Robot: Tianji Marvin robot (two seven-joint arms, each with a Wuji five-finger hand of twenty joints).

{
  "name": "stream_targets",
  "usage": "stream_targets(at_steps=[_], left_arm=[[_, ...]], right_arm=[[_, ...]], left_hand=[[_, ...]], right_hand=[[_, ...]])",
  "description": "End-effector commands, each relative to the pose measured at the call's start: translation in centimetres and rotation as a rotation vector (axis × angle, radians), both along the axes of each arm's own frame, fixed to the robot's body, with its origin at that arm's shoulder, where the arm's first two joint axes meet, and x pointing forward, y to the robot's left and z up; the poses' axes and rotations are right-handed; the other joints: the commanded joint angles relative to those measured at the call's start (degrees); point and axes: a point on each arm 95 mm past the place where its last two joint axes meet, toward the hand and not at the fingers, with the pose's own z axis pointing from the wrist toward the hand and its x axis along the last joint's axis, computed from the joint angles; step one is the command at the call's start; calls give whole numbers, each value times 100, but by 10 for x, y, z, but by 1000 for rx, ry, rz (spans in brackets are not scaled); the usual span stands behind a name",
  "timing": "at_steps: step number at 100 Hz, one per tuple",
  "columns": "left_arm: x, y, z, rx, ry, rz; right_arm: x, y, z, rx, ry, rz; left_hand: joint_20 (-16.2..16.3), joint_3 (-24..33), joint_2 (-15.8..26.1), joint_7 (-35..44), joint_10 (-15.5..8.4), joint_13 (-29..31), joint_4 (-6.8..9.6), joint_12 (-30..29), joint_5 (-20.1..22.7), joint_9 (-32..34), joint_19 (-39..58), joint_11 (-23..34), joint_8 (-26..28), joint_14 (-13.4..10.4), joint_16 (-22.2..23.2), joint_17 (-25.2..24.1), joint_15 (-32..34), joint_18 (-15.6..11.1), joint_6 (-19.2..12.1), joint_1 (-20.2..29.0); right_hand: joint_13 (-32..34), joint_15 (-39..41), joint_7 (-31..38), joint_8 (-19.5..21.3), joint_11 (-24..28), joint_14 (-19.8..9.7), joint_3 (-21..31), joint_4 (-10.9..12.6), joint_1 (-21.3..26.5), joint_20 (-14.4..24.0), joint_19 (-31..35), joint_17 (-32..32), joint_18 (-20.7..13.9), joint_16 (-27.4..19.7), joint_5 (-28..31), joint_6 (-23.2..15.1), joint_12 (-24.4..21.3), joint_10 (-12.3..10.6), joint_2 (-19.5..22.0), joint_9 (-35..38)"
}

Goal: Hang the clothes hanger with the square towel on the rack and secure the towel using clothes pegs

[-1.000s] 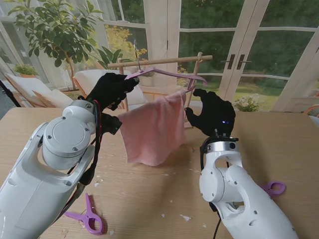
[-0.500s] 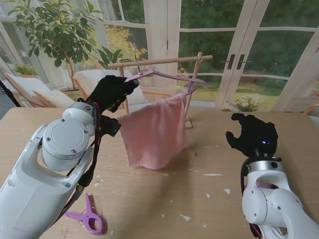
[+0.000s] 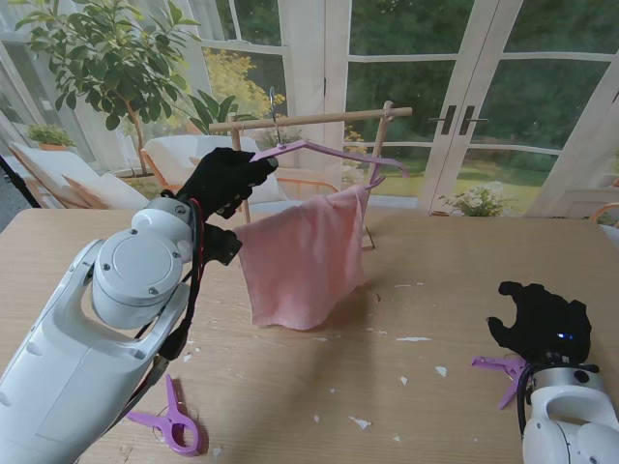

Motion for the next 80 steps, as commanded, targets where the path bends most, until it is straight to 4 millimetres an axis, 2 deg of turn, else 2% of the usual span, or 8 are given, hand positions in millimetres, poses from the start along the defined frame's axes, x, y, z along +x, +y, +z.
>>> stream_targets(at_steps=[1,27,53,60,71,80], left_arm=[[-1,-3,3,-4,-3,-21],[0,-4,4,2,-6,-28],[2,-7,5,3,-9,-35],[2,-7,5,2,-10,-36],[2,-6,5,3,-10,-35],[2,-6,5,3,-11,-34]], right_arm=[[-6,-9,-18,-12,70,-22],[-12,-28,-40,-23,195,-32],[-14,-29,-52,-37,269,-18],[-13,-30,-56,-56,286,-21],[-10,-33,-63,-67,312,-29],[-8,-36,-70,-72,335,-30]], left_hand=[[340,-46,66,117,-240,226,81,0,347,276,1741,375,212,-45,25,171,681,-135,185,-96],[338,-50,63,117,-252,226,82,-2,351,276,1741,370,212,-43,23,172,681,-140,188,-89],[338,-46,70,117,-252,226,84,-1,342,276,1741,370,212,-49,22,172,682,-140,178,-88],[337,-47,66,119,-252,226,83,-1,343,276,1741,370,212,-49,21,173,682,-142,171,-94],[337,-46,66,120,-258,226,82,-2,353,275,1741,368,212,-50,21,173,683,-145,188,-94],[337,-49,68,120,-262,226,81,-2,353,276,1741,367,212,-48,21,172,683,-143,189,-95]], right_hand=[[-276,-138,-57,51,35,-111,-99,233,2,2196,-188,-232,-60,-4,-171,-142,40,-132,154,-237],[-1408,-850,-346,124,-210,-333,-241,199,-142,2070,-1232,-1076,-249,-383,-650,-262,-105,-279,185,-1167],[-1813,-1024,-518,196,-175,-453,-307,212,-47,2137,-1655,-1267,-354,-512,-809,-453,-140,-284,142,-1522],[-1850,-1023,-563,212,-149,-489,-198,241,116,2163,-1715,-1268,-386,-524,-836,-605,-138,-337,40,-1569],[-1908,-987,-712,345,-24,-522,348,213,221,2336,-1874,-1265,-434,-563,-846,-804,-141,-407,-235,-1658],[-1876,-945,-741,396,16,-529,593,190,283,2397,-1883,-1232,-438,-553,-806,-887,-142,-428,-427,-1645]])
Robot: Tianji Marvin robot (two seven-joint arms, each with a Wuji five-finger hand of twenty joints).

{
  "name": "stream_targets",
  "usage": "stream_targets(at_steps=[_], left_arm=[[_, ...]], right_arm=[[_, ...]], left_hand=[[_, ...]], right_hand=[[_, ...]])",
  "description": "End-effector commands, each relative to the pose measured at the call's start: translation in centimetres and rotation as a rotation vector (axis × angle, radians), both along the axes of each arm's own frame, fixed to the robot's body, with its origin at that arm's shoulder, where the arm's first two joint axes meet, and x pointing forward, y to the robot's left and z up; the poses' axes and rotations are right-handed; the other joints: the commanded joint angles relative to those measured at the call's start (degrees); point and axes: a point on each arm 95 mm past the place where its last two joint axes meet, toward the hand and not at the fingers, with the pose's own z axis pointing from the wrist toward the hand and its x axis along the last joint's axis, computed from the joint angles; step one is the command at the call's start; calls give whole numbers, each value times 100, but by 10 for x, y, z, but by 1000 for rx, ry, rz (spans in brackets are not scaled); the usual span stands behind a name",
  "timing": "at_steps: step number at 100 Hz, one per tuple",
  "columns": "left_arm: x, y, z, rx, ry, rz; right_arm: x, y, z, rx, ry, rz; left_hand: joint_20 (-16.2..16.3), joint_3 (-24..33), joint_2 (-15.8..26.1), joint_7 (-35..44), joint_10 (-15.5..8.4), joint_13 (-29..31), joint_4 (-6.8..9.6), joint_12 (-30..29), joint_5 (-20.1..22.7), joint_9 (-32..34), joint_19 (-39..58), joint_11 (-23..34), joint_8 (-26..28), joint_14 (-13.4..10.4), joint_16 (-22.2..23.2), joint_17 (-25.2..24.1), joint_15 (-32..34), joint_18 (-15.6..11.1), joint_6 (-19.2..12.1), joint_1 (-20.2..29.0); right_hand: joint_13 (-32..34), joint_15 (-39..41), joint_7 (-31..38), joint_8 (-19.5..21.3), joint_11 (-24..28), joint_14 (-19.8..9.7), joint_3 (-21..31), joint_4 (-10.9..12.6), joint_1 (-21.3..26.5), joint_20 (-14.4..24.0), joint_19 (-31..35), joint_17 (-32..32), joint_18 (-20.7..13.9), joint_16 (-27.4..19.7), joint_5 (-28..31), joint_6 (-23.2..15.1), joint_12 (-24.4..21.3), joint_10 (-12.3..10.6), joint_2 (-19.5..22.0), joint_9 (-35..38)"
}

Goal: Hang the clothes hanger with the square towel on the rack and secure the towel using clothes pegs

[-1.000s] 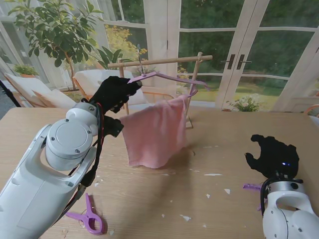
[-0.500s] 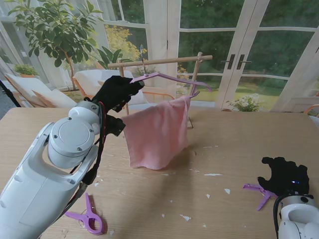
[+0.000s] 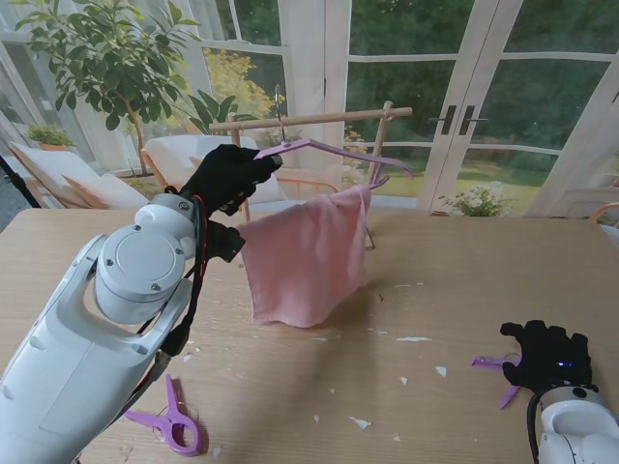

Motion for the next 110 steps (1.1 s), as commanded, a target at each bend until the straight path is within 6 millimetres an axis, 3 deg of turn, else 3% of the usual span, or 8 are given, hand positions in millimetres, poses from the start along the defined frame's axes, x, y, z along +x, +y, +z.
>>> stream_targets(at_steps=[1,34,61,67,74,97,106,110], left_arm=[[-2,-3,3,-5,-3,-17],[-2,-3,2,-2,-2,-19],[-2,-4,2,-2,-1,-20],[-2,-4,2,-2,-1,-20],[-2,-4,2,-2,-2,-19],[-2,-4,2,-3,-4,-18],[-2,-3,2,-1,-5,-18],[-2,-3,2,-1,-5,-18]], right_arm=[[-2,-2,-11,6,42,-4],[4,-8,-39,15,85,-8],[14,-8,-52,34,-10,17],[16,-8,-53,37,-35,36],[17,-8,-54,35,-48,56],[19,-10,-54,33,-53,95],[18,-11,-53,31,-52,104],[18,-11,-51,27,-49,107]], left_hand=[[335,-51,68,119,-262,226,81,-2,348,276,1741,366,212,-49,21,173,682,-143,185,-97],[333,-47,57,116,-265,226,82,-4,356,276,1741,365,212,-50,19,173,682,-144,188,-91],[334,-40,57,118,-266,226,81,-4,361,276,1741,365,212,-53,18,173,682,-144,176,-108],[334,-38,53,118,-266,226,80,-5,361,276,1741,365,212,-53,18,173,682,-144,176,-117],[334,-35,51,118,-267,226,78,-5,361,276,1741,365,212,-52,18,173,682,-144,176,-122],[333,-27,52,118,-267,227,72,-6,361,276,1741,365,212,-55,17,174,682,-148,176,-135],[332,-27,50,117,-267,227,71,-6,360,276,1741,365,212,-56,16,175,681,-150,176,-133],[331,-23,46,117,-267,227,72,-6,360,276,1741,365,212,-56,16,175,682,-151,176,-130]], right_hand=[[-186,9,-108,139,112,-118,291,174,99,2410,-143,-51,-66,-49,-81,-174,-30,-101,-224,-195],[-124,156,-21,240,289,-122,402,36,-243,2473,-117,-21,-81,2,136,-204,43,-85,-472,-126],[88,548,1254,613,563,-162,1282,-173,419,2522,80,82,-89,110,1573,-1217,230,-185,-927,325],[135,645,2122,204,616,-201,1377,-759,848,2467,162,96,-110,97,2007,-1524,260,-261,-1215,482],[190,693,2837,-73,648,-237,1435,-927,1140,2434,213,113,-137,79,2431,-1803,266,-353,-1369,675],[260,775,3452,32,680,-294,1571,-1052,1390,2427,312,157,-237,80,3278,-2063,269,-538,-1398,906],[198,775,2917,-404,576,-310,1763,-1023,1429,2385,349,116,-250,52,3019,-1940,206,-608,-1345,831],[185,764,2494,-609,540,-324,1869,-823,1327,2353,353,102,-255,35,2769,-1856,177,-628,-1300,777]])
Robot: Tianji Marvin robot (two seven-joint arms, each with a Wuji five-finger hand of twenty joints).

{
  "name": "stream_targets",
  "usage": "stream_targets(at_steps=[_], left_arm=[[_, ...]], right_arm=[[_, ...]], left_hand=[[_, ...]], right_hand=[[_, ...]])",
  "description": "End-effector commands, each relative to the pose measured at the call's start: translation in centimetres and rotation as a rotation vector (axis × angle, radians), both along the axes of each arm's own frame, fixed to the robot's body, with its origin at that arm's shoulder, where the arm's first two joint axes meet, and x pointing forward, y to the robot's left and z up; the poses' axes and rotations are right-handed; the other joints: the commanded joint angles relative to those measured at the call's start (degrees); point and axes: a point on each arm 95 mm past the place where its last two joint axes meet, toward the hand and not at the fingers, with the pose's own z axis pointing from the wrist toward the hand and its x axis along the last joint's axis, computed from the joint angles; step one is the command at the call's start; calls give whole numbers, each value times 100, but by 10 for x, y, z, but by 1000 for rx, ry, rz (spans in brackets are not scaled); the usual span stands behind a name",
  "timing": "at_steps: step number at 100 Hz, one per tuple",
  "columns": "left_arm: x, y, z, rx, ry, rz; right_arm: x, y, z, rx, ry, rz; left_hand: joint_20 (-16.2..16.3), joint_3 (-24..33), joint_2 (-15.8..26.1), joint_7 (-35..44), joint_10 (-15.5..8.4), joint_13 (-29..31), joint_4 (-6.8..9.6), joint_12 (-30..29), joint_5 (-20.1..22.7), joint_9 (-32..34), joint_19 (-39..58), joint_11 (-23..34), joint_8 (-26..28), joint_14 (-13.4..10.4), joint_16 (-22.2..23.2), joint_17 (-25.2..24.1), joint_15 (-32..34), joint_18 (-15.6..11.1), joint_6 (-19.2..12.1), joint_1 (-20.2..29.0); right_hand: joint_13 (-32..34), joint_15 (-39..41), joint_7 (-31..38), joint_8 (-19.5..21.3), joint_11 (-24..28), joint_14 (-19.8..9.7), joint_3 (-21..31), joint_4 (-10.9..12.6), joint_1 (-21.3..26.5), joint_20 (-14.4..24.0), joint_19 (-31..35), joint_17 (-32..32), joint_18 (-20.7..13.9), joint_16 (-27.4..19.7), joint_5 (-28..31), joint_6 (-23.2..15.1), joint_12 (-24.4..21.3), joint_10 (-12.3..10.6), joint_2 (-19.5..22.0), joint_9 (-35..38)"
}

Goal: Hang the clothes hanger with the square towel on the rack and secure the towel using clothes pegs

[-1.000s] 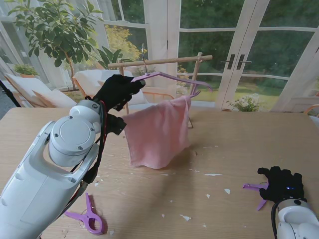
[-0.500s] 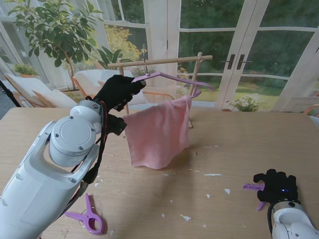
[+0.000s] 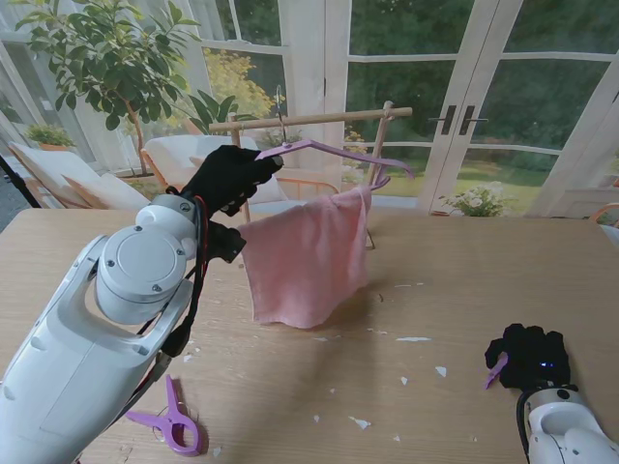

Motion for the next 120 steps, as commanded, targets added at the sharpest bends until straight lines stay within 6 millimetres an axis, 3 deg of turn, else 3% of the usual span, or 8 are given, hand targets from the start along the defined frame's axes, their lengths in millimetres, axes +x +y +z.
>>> stream_targets(at_steps=[1,6,29,39,52,72,97,120], left_arm=[[-2,-2,3,-4,-5,-15],[-2,-2,3,-3,-4,-15],[-3,-2,3,-3,-4,-14],[-3,-1,3,-2,-5,-12],[-3,0,4,-4,-7,-10],[-4,2,4,-5,-9,-8],[-4,2,4,-2,-9,-9],[-4,2,4,1,-9,-10]], right_arm=[[-4,1,0,-3,22,7],[-5,1,2,-13,21,10],[-12,-2,23,-67,-19,27],[-19,-1,33,-87,-21,7],[-25,0,39,-78,-23,-70],[-26,0,36,-41,7,-210],[-14,4,22,-26,51,-310],[-2,7,10,-56,145,-354]], left_hand=[[331,-23,46,117,-267,227,72,-6,360,276,1741,365,212,-56,16,175,681,-151,176,-131],[330,-26,46,117,-267,227,70,-6,360,276,1741,365,212,-58,15,175,681,-152,176,-136],[327,-22,48,116,-267,227,70,-6,356,276,1741,365,212,-58,14,176,681,-157,176,-133],[326,-19,42,115,-267,227,70,-6,354,276,1741,365,212,-56,13,175,681,-157,176,-130],[326,-18,41,114,-267,227,71,-6,354,276,1741,365,212,-54,13,175,681,-156,176,-124],[324,-22,44,112,-267,227,72,-6,357,276,1741,365,212,-58,11,176,680,-156,177,-121],[321,-14,35,111,-267,227,78,-6,362,276,1741,365,212,-55,8,176,678,-158,175,-101],[320,-13,29,109,-267,227,81,-6,372,276,1741,365,212,-55,6,175,679,-154,189,-98]], right_hand=[[-55,29,-427,-292,-65,-116,416,84,5,2341,88,-40,-23,-10,-202,-80,-65,-120,20,-106],[-75,14,-919,-276,-132,-127,498,379,-64,2301,84,-41,-35,-26,-517,-38,-104,-186,41,-171],[-223,-115,-2017,-627,-386,-135,346,371,-707,2207,2,-96,-4,-104,-1806,453,-217,-240,-77,-552],[-282,-119,-2213,-519,-306,-8,-301,449,-1382,2239,51,-88,74,-67,-2246,1252,-196,187,285,-697],[-130,56,-2037,-74,-51,205,-1318,619,-2124,2429,331,84,157,120,-2313,2906,7,674,1170,-550],[-126,325,-1571,457,350,469,-2147,665,-2786,2561,706,169,187,332,-2030,3864,331,1205,1848,-440],[-264,412,-1254,967,621,648,-2611,602,-3584,2603,981,182,183,384,-2045,4285,535,1479,2350,-483],[-326,372,-1114,1250,735,673,-2498,648,-3429,2591,1049,178,149,366,-2162,4335,616,1478,2250,-550]])
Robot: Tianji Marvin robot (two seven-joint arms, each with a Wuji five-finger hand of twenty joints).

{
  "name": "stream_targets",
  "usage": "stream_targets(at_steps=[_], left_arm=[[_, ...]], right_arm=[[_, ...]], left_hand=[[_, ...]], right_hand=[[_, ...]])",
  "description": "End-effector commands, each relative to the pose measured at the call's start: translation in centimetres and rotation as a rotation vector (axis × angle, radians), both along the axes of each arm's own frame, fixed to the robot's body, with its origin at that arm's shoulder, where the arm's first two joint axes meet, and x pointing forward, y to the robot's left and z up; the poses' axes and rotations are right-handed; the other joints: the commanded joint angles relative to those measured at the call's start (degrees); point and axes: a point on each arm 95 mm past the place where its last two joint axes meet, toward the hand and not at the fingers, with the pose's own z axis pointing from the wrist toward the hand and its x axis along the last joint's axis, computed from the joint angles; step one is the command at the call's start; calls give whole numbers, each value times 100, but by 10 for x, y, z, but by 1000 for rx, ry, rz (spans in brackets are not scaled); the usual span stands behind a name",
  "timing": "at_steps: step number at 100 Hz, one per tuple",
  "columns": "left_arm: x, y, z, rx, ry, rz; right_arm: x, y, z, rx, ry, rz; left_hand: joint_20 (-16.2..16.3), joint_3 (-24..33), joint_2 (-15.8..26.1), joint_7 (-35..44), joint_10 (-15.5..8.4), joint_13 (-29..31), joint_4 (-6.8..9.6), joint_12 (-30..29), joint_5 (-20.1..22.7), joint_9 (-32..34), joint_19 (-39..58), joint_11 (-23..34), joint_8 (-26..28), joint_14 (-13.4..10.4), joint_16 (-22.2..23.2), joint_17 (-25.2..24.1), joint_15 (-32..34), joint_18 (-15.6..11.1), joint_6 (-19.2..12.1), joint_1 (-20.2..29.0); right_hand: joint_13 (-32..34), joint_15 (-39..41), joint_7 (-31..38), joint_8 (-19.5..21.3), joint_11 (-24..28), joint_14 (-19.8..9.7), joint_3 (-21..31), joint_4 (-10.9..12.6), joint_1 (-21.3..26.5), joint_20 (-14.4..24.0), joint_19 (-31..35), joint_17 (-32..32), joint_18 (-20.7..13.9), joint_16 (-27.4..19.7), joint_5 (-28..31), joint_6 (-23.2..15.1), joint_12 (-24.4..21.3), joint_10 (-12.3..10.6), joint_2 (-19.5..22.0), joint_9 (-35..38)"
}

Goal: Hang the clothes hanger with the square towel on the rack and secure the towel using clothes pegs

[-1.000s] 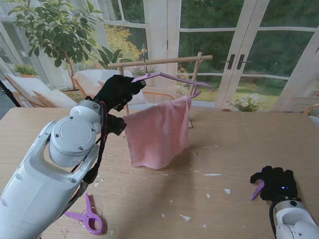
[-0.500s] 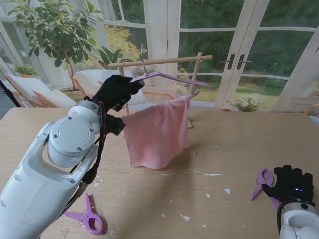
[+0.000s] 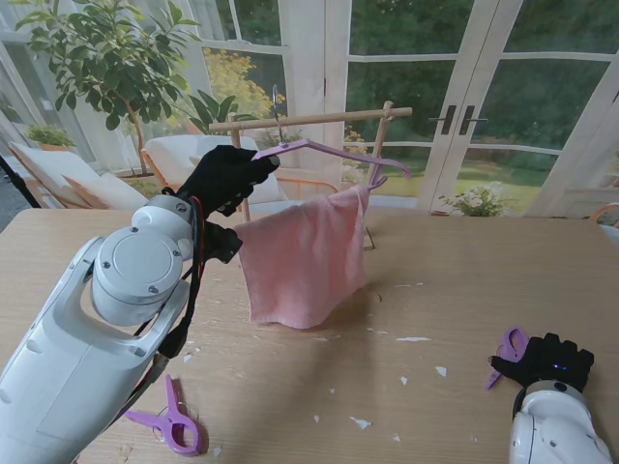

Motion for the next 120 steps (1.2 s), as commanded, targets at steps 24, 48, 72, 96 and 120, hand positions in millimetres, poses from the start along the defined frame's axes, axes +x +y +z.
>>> stream_targets(at_steps=[24,48,72,96,120], left_arm=[[-2,-2,2,-2,-4,-17],[-2,-3,2,-3,-4,-16],[-1,-3,3,-4,-4,-16],[-1,-3,3,-4,-5,-21],[0,-3,6,-2,-10,-23]], right_arm=[[4,1,-10,4,63,23],[8,1,-6,25,60,101],[11,1,-6,24,79,127],[4,-1,6,24,66,143],[-11,-10,23,39,37,150]], left_hand=[[319,-6,23,109,-267,227,83,-6,372,276,1741,365,212,-51,4,174,677,-148,189,-99],[318,-8,27,105,-267,227,81,-6,378,276,1741,365,212,-52,3,174,677,-147,186,-107],[319,-4,29,104,-267,227,80,-6,373,276,1741,365,212,-49,3,173,678,-145,186,-103],[319,-11,29,104,-267,226,80,-6,373,276,1741,365,212,-48,4,174,678,-146,186,-100],[320,-14,36,107,-267,226,80,-6,373,276,1741,365,212,-50,5,174,678,-146,180,-102]], right_hand=[[-175,-43,5,289,126,58,66,526,1705,2534,93,-56,63,31,-211,49,92,-1,-501,-235],[-203,-301,-579,-339,-366,-187,1614,487,2114,2486,-134,-188,45,-97,-144,-573,-252,-199,-1008,-236],[-305,-482,-939,-571,-607,-285,1764,408,2221,2440,-346,-297,67,-187,-551,-1273,-420,-282,-1180,-420],[-656,-1048,-1359,-634,-928,62,990,259,1435,2210,-1130,-546,246,-507,-1226,-839,-715,-272,-1077,-955],[-941,-1552,-1728,-687,-1306,128,189,271,1095,1953,-1800,-713,302,-866,-1618,-273,-1015,-78,-764,-1235]])
